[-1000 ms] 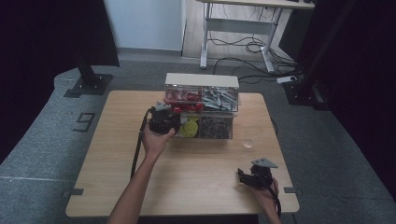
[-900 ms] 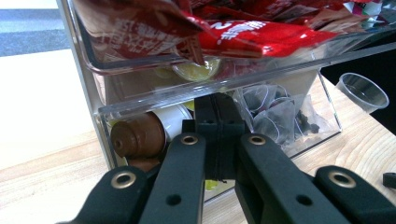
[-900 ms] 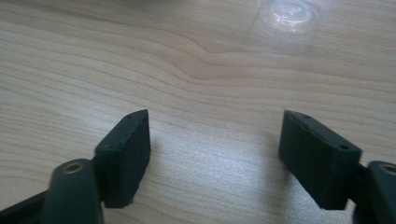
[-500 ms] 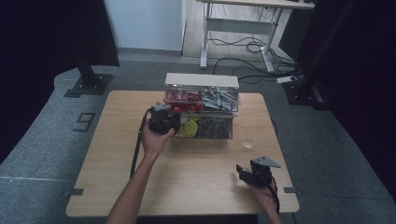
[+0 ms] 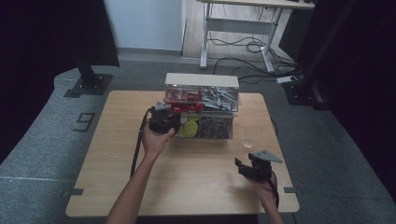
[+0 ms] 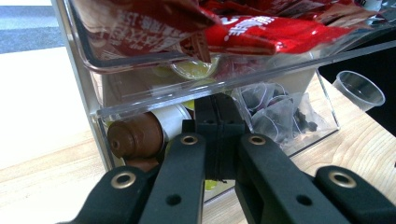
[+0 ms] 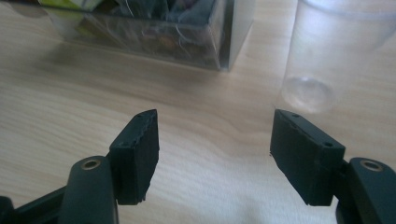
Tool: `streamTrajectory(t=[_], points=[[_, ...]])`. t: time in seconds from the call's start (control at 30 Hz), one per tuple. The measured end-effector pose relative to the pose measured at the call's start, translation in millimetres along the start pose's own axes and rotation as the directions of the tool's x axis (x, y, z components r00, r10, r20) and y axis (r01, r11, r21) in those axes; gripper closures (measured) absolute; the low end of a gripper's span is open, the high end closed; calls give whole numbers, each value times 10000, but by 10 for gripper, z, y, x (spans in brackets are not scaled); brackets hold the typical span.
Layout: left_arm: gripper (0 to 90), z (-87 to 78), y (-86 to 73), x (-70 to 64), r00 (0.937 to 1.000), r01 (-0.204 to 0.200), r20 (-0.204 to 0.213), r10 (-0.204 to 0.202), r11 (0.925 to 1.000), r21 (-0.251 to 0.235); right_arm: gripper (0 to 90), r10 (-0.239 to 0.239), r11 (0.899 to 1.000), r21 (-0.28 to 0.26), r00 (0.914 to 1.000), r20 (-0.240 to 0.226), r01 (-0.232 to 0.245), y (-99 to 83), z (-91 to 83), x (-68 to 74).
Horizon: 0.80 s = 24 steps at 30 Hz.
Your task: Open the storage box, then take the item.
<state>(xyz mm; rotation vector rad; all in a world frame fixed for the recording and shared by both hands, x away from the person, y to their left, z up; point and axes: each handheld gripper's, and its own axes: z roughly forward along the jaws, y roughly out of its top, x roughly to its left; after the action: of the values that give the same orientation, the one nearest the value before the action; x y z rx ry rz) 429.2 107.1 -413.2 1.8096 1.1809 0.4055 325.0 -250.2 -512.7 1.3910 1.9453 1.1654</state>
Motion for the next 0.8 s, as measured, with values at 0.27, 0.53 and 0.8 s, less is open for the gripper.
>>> streamTrajectory(t=[0.27, 0.53, 0.8], points=[[900, -14, 4, -5, 10000, -44, 4, 44, 10000, 34, 347, -297, 9995, -148, 9994, -202, 294, 249, 27, 81], [900, -33, 4, -9, 10000, -81, 30, 81, 10000, -53, 348, -267, 9996, -107, 9989, -376, 263, 342, 122, 151], [900, -37, 2, -5, 9999, -124, 60, 125, 9999, -29, 353, -143, 9998, -165, 9985, -526, 134, 435, 226, 181]])
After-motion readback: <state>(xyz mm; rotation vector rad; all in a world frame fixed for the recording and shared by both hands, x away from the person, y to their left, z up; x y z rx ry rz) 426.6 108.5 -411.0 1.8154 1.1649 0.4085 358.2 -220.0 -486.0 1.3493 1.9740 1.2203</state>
